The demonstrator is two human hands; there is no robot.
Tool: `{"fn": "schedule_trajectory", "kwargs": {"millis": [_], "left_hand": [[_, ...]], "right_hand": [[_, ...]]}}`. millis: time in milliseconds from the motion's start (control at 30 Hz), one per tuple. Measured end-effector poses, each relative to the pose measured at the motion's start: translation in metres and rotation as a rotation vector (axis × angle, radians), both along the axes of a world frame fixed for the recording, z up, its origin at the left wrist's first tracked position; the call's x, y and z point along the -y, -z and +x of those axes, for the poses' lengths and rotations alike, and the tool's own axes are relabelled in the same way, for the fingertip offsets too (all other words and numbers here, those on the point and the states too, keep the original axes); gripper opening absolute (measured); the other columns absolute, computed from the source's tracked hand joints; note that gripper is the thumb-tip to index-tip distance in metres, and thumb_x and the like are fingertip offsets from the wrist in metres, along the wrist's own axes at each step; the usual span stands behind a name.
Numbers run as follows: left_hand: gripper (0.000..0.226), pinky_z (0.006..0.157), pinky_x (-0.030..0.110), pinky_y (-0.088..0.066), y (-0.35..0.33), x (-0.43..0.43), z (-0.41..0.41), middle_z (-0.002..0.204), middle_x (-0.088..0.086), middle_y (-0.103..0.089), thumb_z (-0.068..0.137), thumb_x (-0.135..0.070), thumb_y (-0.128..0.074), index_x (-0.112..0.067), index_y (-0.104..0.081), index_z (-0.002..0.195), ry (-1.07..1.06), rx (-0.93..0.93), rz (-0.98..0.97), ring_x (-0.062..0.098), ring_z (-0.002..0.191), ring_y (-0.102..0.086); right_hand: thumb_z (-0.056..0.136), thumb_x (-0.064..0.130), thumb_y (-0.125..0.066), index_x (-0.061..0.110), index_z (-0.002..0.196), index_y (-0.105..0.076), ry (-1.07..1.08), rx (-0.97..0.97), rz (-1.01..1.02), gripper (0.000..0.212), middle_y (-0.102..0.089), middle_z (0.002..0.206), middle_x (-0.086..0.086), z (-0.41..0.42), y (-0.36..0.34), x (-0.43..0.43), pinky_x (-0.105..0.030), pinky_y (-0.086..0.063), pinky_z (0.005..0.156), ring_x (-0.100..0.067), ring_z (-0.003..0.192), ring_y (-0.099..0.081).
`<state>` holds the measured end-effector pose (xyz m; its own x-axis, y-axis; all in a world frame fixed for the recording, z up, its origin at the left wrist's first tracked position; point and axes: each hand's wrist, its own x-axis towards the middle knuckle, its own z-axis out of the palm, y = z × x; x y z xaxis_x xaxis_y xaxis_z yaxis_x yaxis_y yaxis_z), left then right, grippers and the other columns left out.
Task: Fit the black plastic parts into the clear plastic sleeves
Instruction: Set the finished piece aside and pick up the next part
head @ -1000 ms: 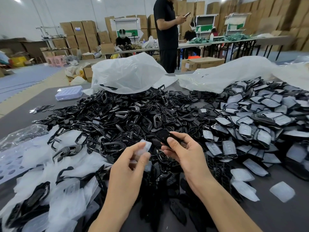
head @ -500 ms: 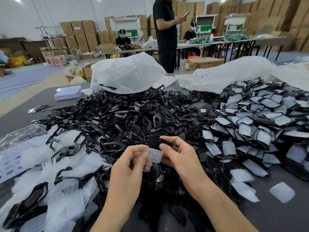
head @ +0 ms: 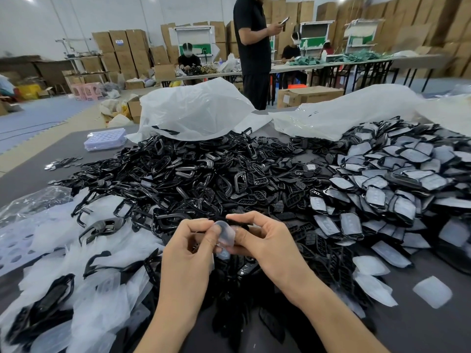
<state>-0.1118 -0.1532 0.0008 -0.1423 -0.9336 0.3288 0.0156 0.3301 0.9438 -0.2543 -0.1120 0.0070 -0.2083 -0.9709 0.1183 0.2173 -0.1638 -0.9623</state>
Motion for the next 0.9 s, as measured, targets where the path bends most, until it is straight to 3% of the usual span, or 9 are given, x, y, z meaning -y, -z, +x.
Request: {"fn": "schedule_trajectory", "kwargs": {"millis": [133, 300, 367, 467, 600, 733, 900], "left_hand": [[0.013, 0.056, 0.023, -0.051, -0.0048, -0.0019, -0.0006, 0.076, 0.007, -0.071, 0.092, -0.02, -0.069, -0.03, -0.067, 0.084, 0.0, -0.022, -0.002, 0.035, 0.069, -0.062], [0.011, 0.066, 0.026, -0.055, -0.0079, -0.001, 0.0005, 0.083, 0.002, -0.071, 0.083, -0.032, -0.07, -0.038, -0.062, 0.088, 0.006, -0.064, 0.036, 0.021, 0.073, -0.07], [0.014, 0.067, 0.022, -0.055, -0.0082, -0.0003, 0.0013, 0.084, 0.001, -0.073, 0.081, -0.034, -0.068, -0.036, -0.064, 0.095, 0.033, -0.067, 0.043, 0.015, 0.073, -0.072], [0.01, 0.068, 0.017, -0.056, -0.0067, -0.0002, 0.0006, 0.088, 0.0, -0.076, 0.093, -0.019, -0.065, -0.023, -0.068, 0.101, 0.095, -0.039, 0.022, 0.014, 0.076, -0.074], [0.03, 0.079, 0.025, -0.059, -0.0088, -0.0027, 0.0002, 0.094, 0.001, -0.078, 0.101, -0.009, -0.053, -0.033, -0.07, 0.102, 0.155, 0.025, 0.028, 0.019, 0.086, -0.076], [0.025, 0.083, 0.033, -0.057, -0.007, -0.0001, 0.0008, 0.092, -0.002, -0.075, 0.096, -0.009, -0.061, -0.031, -0.071, 0.102, 0.1, 0.078, 0.026, 0.02, 0.087, -0.074], [0.023, 0.071, 0.017, -0.055, -0.0076, -0.0063, -0.0026, 0.088, 0.0, -0.076, 0.097, -0.003, -0.058, -0.021, -0.072, 0.101, 0.13, 0.044, 0.047, 0.015, 0.083, -0.075]], "right_hand": [[0.095, 0.014, -0.071, 0.019, 0.11, -0.075, -0.028, 0.021, 0.018, 0.016, -0.079, 0.095, -0.013, -0.0007, -0.0021, -0.0001, -0.023, -0.06, 0.077, -0.028, 0.09, -0.077], [0.091, 0.031, -0.067, 0.016, 0.11, -0.075, -0.084, 0.1, -0.032, 0.026, -0.079, 0.098, -0.012, 0.003, -0.0052, -0.0013, -0.023, -0.06, 0.075, -0.026, 0.089, -0.078], [0.091, 0.022, -0.07, 0.014, 0.112, -0.072, -0.05, 0.056, -0.044, 0.023, -0.079, 0.094, -0.01, 0.0034, -0.0038, 0.0, -0.021, -0.059, 0.073, -0.021, 0.084, -0.078], [0.095, 0.008, -0.068, 0.014, 0.109, -0.073, 0.049, -0.057, -0.046, 0.016, -0.079, 0.088, -0.009, 0.0011, 0.0005, 0.0018, -0.021, -0.058, 0.068, -0.017, 0.075, -0.075], [0.096, 0.011, -0.069, 0.016, 0.104, -0.075, 0.109, -0.08, -0.056, 0.012, -0.078, 0.084, -0.006, -0.0021, 0.0013, 0.0022, -0.02, -0.057, 0.065, -0.016, 0.072, -0.074], [0.096, 0.011, -0.068, 0.013, 0.104, -0.072, 0.096, -0.069, -0.053, 0.009, -0.078, 0.086, -0.01, -0.0027, 0.0021, 0.0022, -0.021, -0.057, 0.065, -0.021, 0.072, -0.076], [0.094, 0.013, -0.072, 0.022, 0.1, -0.072, 0.083, -0.193, -0.045, 0.011, -0.078, 0.091, -0.003, -0.0008, 0.0034, 0.0006, -0.02, -0.057, 0.068, -0.018, 0.079, -0.076]]}}
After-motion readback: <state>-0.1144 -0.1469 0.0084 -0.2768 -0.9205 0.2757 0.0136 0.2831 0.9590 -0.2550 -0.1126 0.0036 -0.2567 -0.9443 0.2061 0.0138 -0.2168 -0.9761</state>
